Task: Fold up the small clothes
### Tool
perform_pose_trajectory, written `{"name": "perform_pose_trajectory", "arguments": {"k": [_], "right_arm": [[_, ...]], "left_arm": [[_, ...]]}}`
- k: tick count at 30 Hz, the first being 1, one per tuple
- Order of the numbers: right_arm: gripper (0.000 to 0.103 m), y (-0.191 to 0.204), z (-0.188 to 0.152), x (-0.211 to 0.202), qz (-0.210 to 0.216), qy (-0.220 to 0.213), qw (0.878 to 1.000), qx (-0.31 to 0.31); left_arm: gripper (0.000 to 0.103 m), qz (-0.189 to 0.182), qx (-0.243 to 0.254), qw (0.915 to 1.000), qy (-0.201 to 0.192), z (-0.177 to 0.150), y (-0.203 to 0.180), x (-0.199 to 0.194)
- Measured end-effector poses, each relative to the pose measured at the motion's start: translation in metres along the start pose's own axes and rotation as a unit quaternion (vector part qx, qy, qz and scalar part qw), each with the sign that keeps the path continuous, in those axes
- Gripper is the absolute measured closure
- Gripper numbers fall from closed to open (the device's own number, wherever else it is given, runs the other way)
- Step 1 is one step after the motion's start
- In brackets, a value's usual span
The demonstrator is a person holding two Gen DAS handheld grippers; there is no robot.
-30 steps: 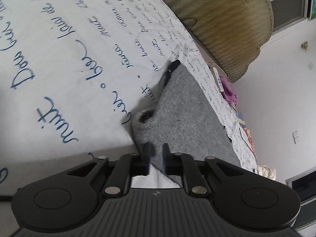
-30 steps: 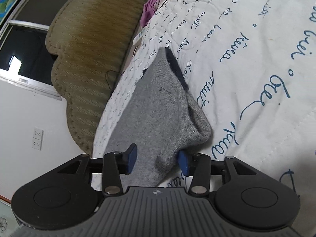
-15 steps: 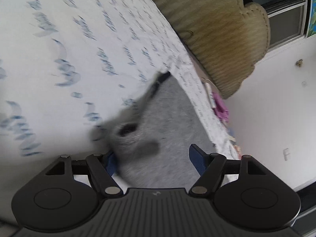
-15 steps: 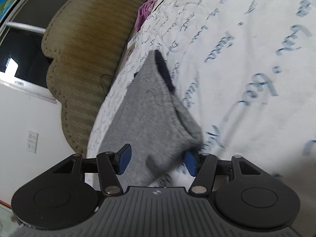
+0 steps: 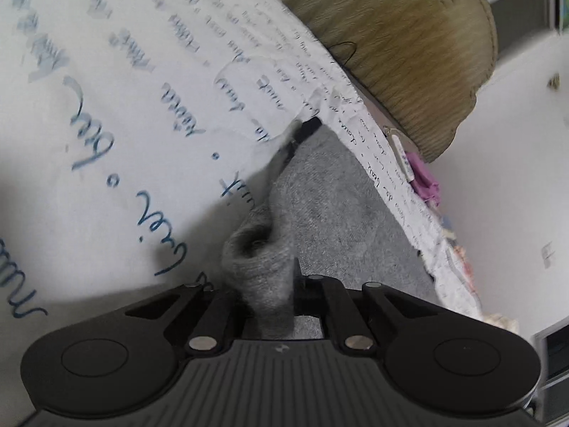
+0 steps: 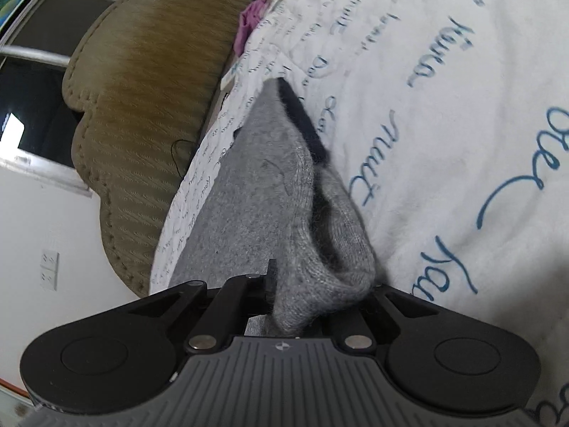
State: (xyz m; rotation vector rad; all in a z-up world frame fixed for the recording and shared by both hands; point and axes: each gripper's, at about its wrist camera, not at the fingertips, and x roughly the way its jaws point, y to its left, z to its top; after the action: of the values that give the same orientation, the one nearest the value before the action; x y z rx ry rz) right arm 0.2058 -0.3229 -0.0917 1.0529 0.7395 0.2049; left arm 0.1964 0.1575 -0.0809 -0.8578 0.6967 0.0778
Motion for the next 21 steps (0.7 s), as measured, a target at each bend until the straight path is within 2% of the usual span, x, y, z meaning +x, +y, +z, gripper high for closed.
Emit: {"name": "perform_pose_trajectory", "arguments": {"k": [3,9,16,18,21], "right_arm": [[0.094,0.012,0.002,-0.008,0.003,-0.01,1.0,-0.018],[0.094,0.038,0.006,-0.035,0.033,-0.009,0.999,-0.036],[0.094,0.04,-0.016,-0.1,0.089,0.007,0.995,-0.034],[0.094,0.032,-0.029,-0.124,0.102,0.016,0.994,-0.025],[0.094,0.015,-0.052,-0.148,0.092,0.035,0.995,-0.012]], "left_arm": [[0.099,-0.004,0.024,0.9997,-0.006,0.005,-0.015,-0.012],[0.099,-0.049,0.048,0.9977,-0.005,0.018,-0.031,-0.059],[0.099,-0.103,0.023,0.9944,0.007,0.009,-0.006,-0.14],[0.099,-0.097,0.026,0.9948,0.014,0.0,0.008,-0.155],[0.099,-0.064,0.015,0.9971,0.039,-0.017,0.036,-0.156]]}}
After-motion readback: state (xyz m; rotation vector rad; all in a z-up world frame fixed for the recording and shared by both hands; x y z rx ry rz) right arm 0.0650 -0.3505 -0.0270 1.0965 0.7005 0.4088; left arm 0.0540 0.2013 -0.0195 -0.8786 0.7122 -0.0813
